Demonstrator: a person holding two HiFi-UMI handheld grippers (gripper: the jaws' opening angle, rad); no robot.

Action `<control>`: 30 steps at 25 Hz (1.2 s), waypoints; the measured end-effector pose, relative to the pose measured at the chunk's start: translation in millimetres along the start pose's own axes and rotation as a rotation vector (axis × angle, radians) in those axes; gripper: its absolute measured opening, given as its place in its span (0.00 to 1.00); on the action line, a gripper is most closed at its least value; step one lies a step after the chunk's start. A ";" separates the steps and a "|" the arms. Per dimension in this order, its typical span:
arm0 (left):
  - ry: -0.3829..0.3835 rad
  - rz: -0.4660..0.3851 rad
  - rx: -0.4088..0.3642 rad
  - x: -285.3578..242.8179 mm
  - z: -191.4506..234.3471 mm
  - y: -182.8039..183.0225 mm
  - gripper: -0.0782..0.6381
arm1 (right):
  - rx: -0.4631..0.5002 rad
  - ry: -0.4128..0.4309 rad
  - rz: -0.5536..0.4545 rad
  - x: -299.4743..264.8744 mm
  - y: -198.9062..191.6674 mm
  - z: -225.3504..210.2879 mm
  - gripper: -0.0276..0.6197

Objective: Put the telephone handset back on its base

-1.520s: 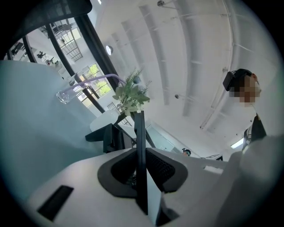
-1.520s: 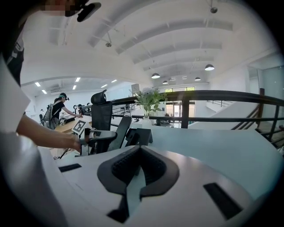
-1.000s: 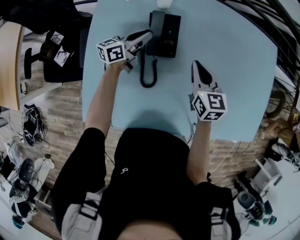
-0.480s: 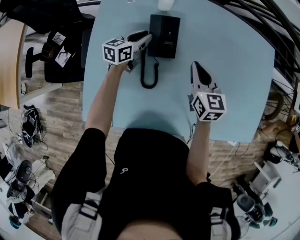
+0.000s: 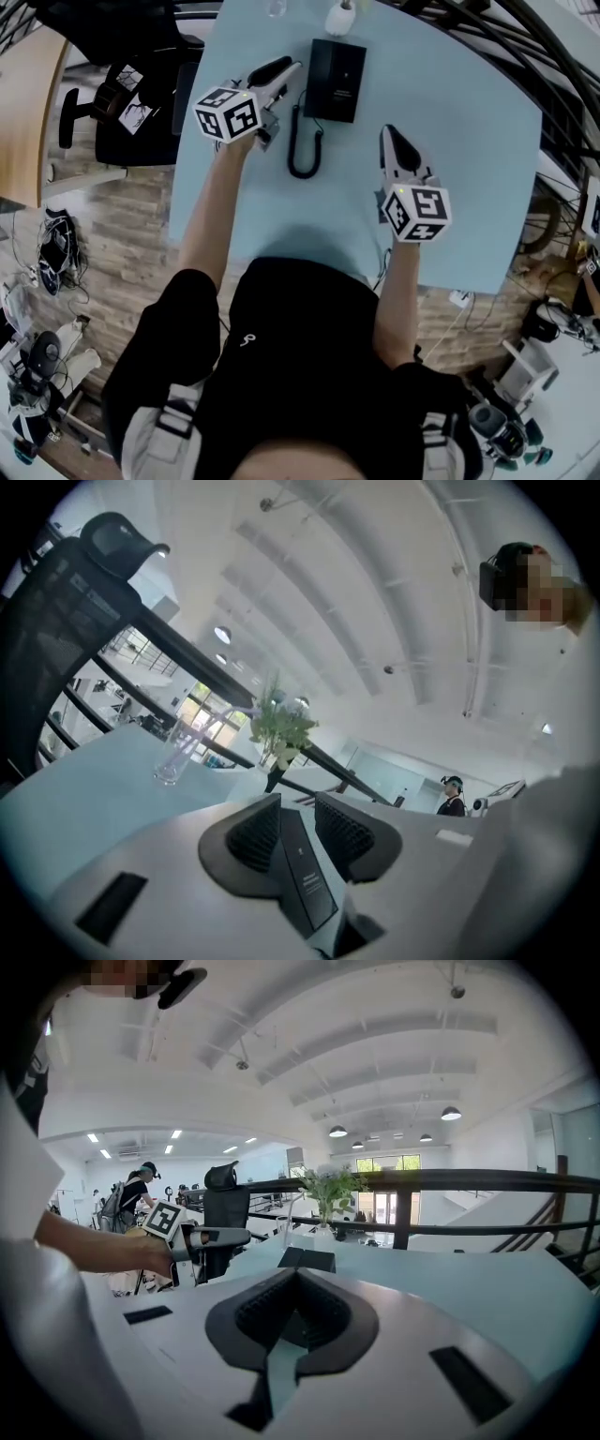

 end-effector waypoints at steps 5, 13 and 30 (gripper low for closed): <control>0.025 -0.119 0.009 21.5 -33.8 46.5 0.20 | 0.024 0.036 -0.036 1.7 19.2 18.5 0.03; 0.056 -0.260 -0.087 66.2 -97.8 102.5 0.12 | 0.044 0.087 -0.122 11.8 47.4 50.5 0.03; 0.238 -0.230 -0.544 98.0 -191.3 92.0 0.11 | 0.028 -0.044 -0.300 41.1 97.6 56.4 0.03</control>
Point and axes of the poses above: the fingertips, and each gripper's own axes: x backward along the fingers, z to its left, y out of its top, the point moved 3 cm from there along x, backward along the fingers, and after that the axes turned 13 degrees about -z, right-handed, at the moved point
